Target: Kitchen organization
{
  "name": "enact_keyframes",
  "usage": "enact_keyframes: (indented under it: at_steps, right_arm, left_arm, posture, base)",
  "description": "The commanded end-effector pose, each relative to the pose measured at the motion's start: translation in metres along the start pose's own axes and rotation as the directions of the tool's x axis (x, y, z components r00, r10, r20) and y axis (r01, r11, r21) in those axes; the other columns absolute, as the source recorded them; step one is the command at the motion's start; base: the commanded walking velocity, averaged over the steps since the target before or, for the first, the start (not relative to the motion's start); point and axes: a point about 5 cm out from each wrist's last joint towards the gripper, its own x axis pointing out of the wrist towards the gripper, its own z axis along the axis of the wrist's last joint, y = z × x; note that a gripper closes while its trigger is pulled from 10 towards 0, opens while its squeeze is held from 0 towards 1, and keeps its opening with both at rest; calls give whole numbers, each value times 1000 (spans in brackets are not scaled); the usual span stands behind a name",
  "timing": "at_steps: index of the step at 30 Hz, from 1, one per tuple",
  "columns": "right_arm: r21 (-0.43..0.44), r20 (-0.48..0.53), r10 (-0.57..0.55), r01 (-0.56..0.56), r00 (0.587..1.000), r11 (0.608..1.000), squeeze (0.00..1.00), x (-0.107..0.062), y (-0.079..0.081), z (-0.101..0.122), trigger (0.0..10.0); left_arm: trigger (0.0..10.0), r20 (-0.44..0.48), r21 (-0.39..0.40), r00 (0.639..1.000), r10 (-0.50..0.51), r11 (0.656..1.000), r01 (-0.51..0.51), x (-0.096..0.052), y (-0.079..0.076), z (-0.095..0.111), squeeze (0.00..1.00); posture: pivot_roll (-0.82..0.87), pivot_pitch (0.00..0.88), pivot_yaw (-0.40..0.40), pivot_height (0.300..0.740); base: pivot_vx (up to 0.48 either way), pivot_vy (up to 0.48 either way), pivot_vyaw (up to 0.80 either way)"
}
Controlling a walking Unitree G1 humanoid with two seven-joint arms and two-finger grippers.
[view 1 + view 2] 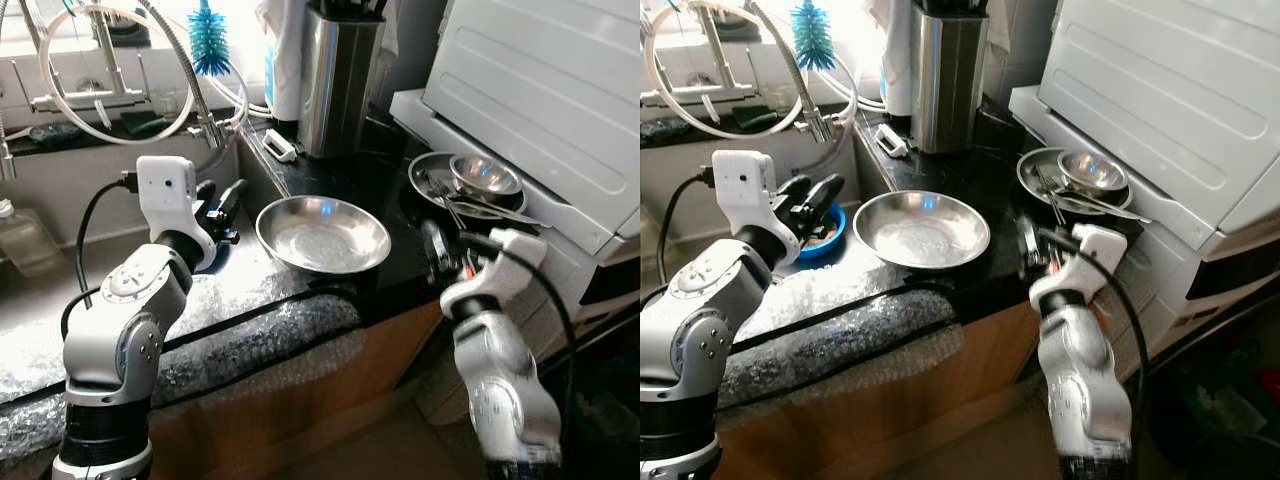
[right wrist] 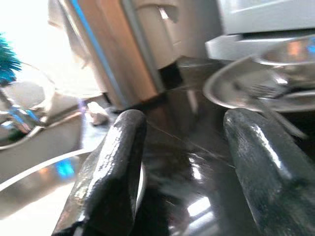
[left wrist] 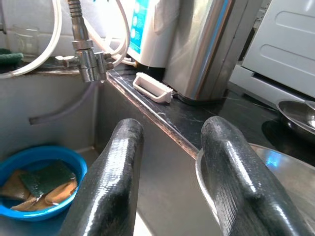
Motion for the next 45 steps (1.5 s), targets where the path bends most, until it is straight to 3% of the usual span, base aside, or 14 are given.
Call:
enact_keyframes:
  at_steps: [1, 3, 4, 5, 13, 24, 41, 42, 43, 45]
  right_arm:
    - [4, -1, 7, -7, 1000, 1000, 1000, 4, 3, 8, 10000]
    - [61, 8, 21, -21, 1000, 998, 1000, 13, 10, 16, 10000]
    - [67, -16, 17, -16, 1000, 998, 612, 15, 11, 16, 10000]
    - [30, -87, -12, 14, 996, 999, 0, 20, 10, 13, 10000]
    - [89, -241, -60, 84, 969, 992, 0, 25, 9, 5, 10000]
    - [80, -388, -14, 49, 922, 996, 0, 20, 14, -7, 10000]
    - [124, -438, 37, 20, 898, 992, 0, 16, 19, -17, 10000]
    - [128, -439, 42, 17, 898, 992, 0, 16, 19, -18, 8157]
    - [136, -440, 50, 11, 897, 991, 0, 16, 20, -19, 0]
    - [141, -441, 58, 6, 896, 990, 0, 16, 21, -19, 0]
  left_arm:
    - [10000, -11, 3, 1000, -11, 1000, 11, 1, -3, -1, 0]
    - [10000, -4, 4, 1000, -6, 1000, 6, 1, -2, 1, 0]
    - [10000, -3, 6, 1000, -6, 1000, 6, 1, -2, 1, 0]
    - [10000, -3, 13, 1000, -7, 1000, 8, 1, -2, 2, 0]
    - [10000, -1, 28, 1000, -13, 1000, 13, 0, -3, 1, 0]
    - [10000, 5, 39, 1000, -29, 999, 28, 0, -7, 2, 0]
    - [10000, 7, 55, 999, -39, 998, 39, 0, -11, 1, 0]
    - [10000, 7, 56, 999, -40, 998, 39, 0, -11, 1, 0]
    - [10000, 7, 56, 999, -41, 998, 41, 1, -12, 1, 0]
    - [10000, 8, 58, 999, -43, 997, 42, 1, -12, 2, 0]
  posture:
    - [-3, 0, -105, 740]
    - [-3, 0, -105, 740]
    - [-3, 0, -105, 740]
    - [-3, 0, -105, 740]
    - [3, 0, -110, 740]
    - [-2, 0, -111, 740]
    - [2, 0, -118, 740]
    - [2, 0, -118, 740]
    - [3, 0, -117, 740]
    - [4, 0, -117, 740]
  base:
    - [0, 0, 0]
    - [0, 0, 0]
    - [0, 0, 0]
    - [0, 0, 0]
    - [0, 0, 0]
    - [0, 0, 0]
    - [0, 0, 0]
    - [0, 0, 0]
    - [0, 0, 0]
    - [0, 0, 0]
